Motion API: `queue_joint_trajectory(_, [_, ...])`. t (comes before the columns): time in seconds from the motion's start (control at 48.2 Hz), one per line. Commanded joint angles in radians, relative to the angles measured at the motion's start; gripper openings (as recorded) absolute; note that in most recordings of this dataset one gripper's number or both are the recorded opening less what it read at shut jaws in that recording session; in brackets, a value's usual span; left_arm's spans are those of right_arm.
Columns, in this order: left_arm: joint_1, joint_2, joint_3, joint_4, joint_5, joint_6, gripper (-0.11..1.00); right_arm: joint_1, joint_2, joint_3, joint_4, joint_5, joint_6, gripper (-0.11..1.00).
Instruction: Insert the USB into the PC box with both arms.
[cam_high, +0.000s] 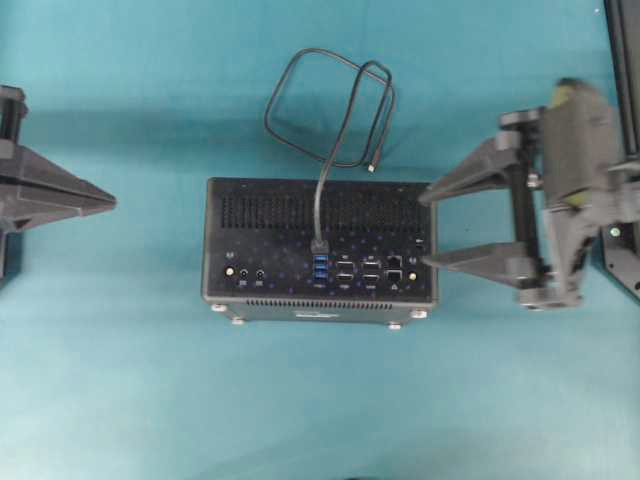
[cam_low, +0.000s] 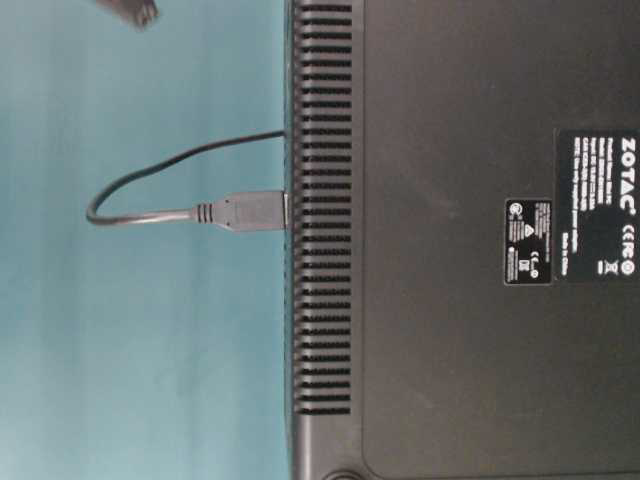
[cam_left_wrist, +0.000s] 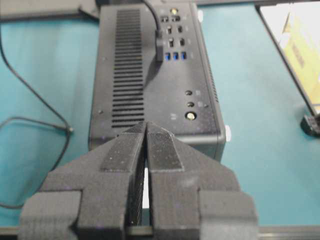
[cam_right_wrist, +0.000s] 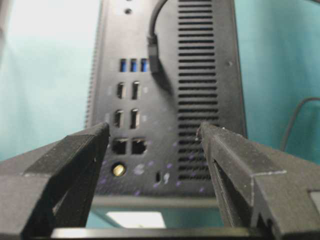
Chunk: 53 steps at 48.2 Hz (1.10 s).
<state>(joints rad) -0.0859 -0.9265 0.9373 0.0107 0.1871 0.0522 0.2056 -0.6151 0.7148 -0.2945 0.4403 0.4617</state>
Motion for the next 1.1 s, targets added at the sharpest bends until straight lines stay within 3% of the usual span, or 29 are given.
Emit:
queue_joint_trajectory(0.0, [-0.003, -0.011, -0.008, 0.003, -0.014, 0.003, 0.00, 0.005, -0.038, 0.018, -0.003, -0.034, 0.012, 0.80])
queue_joint_trajectory(0.539, [-0.002, 0.011, 0.032, 0.003, -0.074, -0.011, 0.00, -0.014, -0.123, 0.101, -0.005, -0.075, 0.012, 0.79])
queue_joint_trajectory(0.808, [-0.002, -0.031, 0.060, 0.003, -0.212, -0.012, 0.00, -0.014, -0.161, 0.129, -0.005, -0.106, 0.014, 0.79])
queue_joint_trajectory(1.078, [-0.002, -0.034, 0.066, 0.003, -0.215, -0.011, 0.00, -0.009, -0.201, 0.169, -0.003, -0.143, 0.017, 0.75])
